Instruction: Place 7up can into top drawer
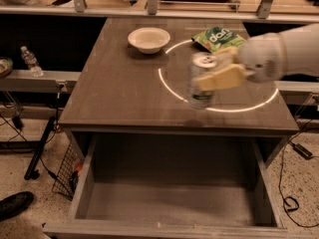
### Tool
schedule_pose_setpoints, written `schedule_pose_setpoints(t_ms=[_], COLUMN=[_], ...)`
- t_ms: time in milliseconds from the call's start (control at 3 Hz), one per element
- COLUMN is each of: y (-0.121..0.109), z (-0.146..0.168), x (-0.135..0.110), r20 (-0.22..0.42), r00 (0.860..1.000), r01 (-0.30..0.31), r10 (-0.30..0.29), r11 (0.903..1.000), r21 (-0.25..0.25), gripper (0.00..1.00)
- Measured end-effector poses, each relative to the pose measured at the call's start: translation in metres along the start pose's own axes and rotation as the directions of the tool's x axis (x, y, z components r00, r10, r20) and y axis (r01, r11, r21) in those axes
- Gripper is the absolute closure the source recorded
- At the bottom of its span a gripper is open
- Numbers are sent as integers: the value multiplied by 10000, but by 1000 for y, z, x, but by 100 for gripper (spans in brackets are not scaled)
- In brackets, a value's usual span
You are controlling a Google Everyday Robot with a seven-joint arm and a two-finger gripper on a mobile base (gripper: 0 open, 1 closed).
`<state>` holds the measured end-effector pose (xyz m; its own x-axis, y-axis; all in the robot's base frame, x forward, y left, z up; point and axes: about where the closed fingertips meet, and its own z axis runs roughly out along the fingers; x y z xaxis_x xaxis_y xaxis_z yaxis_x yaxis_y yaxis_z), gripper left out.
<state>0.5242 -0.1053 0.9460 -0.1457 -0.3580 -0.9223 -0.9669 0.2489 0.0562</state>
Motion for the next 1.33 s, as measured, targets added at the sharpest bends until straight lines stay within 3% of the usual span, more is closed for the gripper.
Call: schedule_pose_setpoints(t_ms=[333, 667, 1000, 1333], y=[10, 10, 21, 49], z=[-50, -49, -49, -56], x=[28, 28, 56, 96], r20=[-363, -357, -41, 658], r00=[9989, 9989, 9979, 9918], r01=[-274, -277, -649, -1129], r10=[287, 291, 651, 1092], r11=[9989, 9989, 9969, 9921], r21=[376, 381, 443, 550], gripper=[100, 100, 100, 100])
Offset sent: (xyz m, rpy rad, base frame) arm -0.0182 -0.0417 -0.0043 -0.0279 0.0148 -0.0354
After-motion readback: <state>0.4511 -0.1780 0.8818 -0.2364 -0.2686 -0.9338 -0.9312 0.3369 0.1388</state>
